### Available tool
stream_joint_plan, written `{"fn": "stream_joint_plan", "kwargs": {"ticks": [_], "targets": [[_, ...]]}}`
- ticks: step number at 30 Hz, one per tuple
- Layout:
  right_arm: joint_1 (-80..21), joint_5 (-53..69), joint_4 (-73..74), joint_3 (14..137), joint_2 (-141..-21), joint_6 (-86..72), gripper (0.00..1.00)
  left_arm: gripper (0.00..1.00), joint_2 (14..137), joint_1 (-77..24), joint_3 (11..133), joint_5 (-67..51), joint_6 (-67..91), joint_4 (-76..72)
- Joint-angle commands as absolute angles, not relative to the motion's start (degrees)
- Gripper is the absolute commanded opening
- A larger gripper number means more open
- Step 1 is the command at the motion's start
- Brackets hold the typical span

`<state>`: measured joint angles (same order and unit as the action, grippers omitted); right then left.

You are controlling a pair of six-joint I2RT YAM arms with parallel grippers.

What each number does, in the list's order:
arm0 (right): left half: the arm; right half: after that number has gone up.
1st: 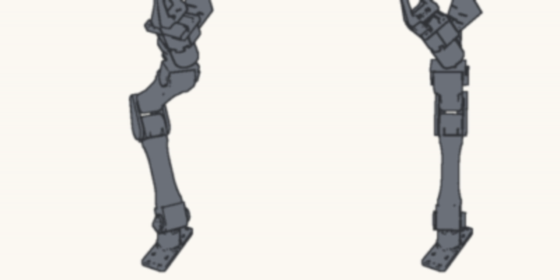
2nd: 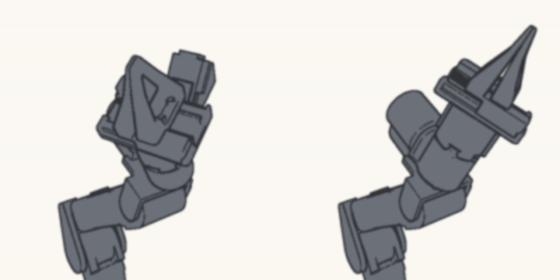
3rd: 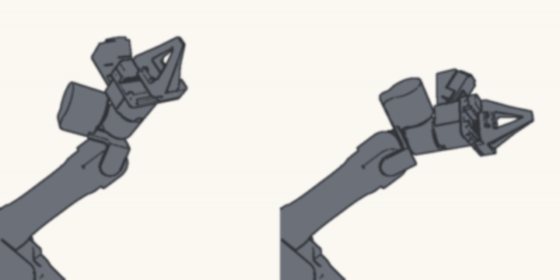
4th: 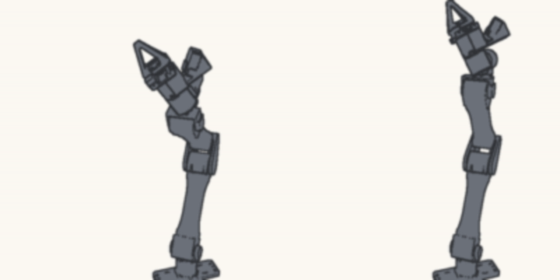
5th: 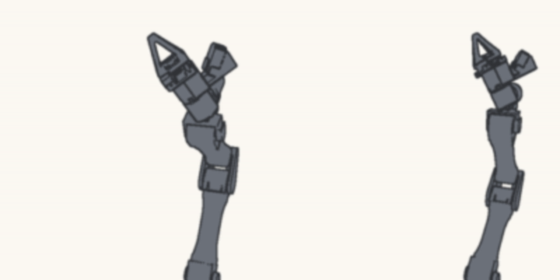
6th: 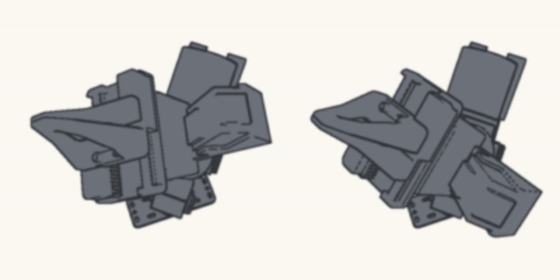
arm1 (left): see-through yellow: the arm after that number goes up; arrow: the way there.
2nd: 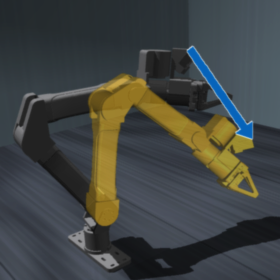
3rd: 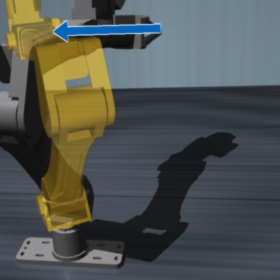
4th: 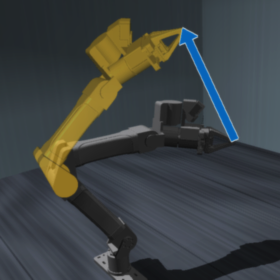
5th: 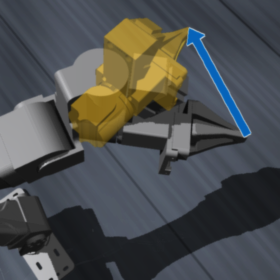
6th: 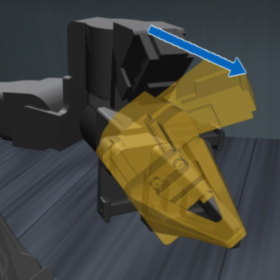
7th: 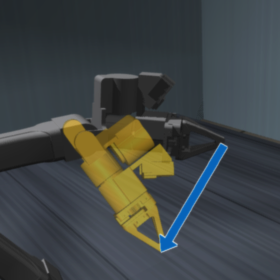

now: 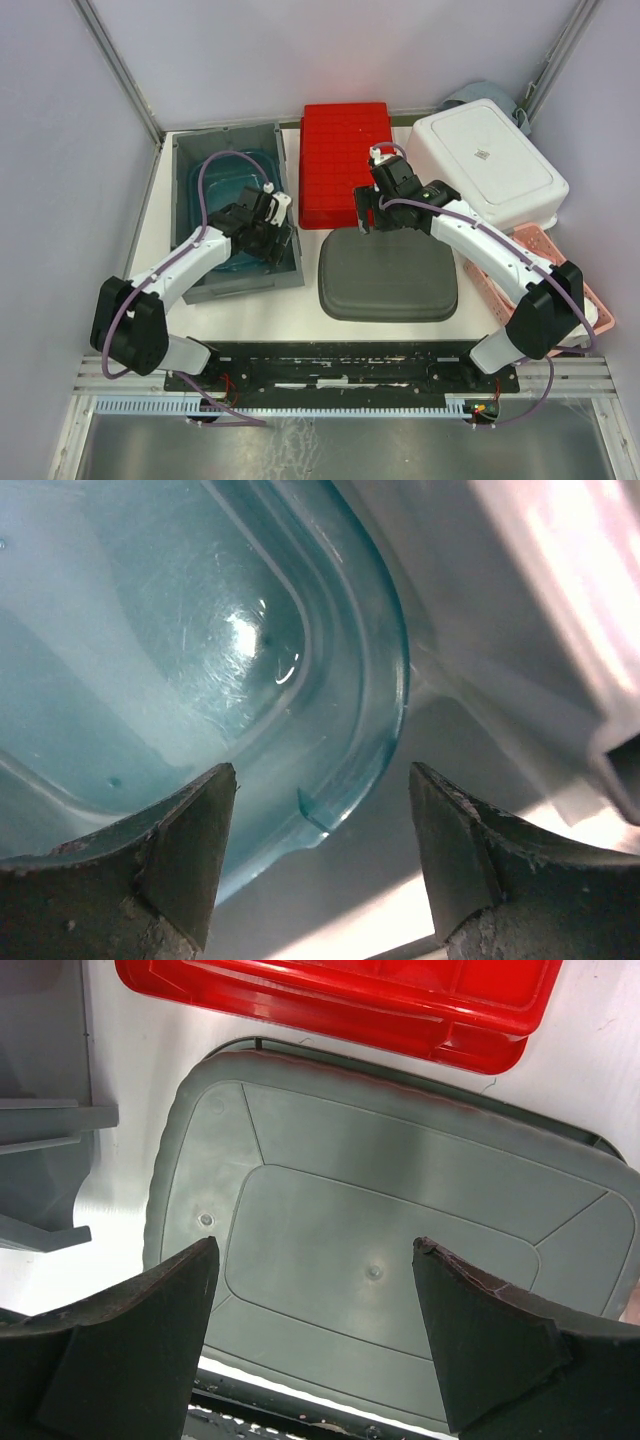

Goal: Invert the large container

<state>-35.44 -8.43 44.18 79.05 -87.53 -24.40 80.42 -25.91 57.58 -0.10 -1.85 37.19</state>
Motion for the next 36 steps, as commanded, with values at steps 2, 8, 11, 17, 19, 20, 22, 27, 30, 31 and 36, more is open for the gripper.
{"fn": "stream_joint_plan", "kwargs": {"ticks": [2,8,11,17,19,20,22,27,30,31,36], "targets": [[-35.18,-9.17,42.35,81.69,-86.78,-24.04,0.87,0.73,80.88,-26.51,53.47,2.23,-8.33,25.49],[-35.20,-9.58,42.37,81.92,-86.65,-23.79,0.87,0.55,83.10,-26.50,53.70,3.74,-10.00,23.26],[-35.17,-10.00,42.48,82.24,-86.52,-23.57,0.87,0.36,81.60,-26.46,55.91,3.74,-10.06,25.07],[-35.13,-9.81,43.06,84.03,-86.63,-23.58,0.87,0.03,75.86,-26.45,64.56,4.65,-9.66,32.26],[-35.00,-9.17,43.58,86.02,-87.18,-23.56,0.87,0.03,74.13,-26.45,68.35,5.03,-9.20,34.62],[-34.88,-8.61,43.93,87.22,-87.44,-23.63,0.87,0.03,73.35,-26.43,70.23,5.36,-8.88,35.41],[-34.46,-7.11,44.61,90.78,-88.22,-23.81,0.87,0.03,72.16,-26.38,73.93,6.15,-8.45,36.66],[-33.54,-2.45,46.45,99.49,-90.19,-23.85,0.87,0.03,70.74,-26.45,84.17,5.36,-8.18,39.30],[-32.74,-0.80,47.18,103.45,-90.70,-24.28,0.87,0.03,71.15,-26.45,90.97,1.41,-8.43,40.82],[-32.27,-0.50,47.25,104.34,-90.56,-24.63,0.87,0.03,71.52,-26.46,93.53,0.12,-7.87,41.21],[-28.24,0.08,47.08,106.63,-88.59,-26.28,0.88,0.03,76.30,-26.43,107.67,-7.85,-2.07,43.82]]}}
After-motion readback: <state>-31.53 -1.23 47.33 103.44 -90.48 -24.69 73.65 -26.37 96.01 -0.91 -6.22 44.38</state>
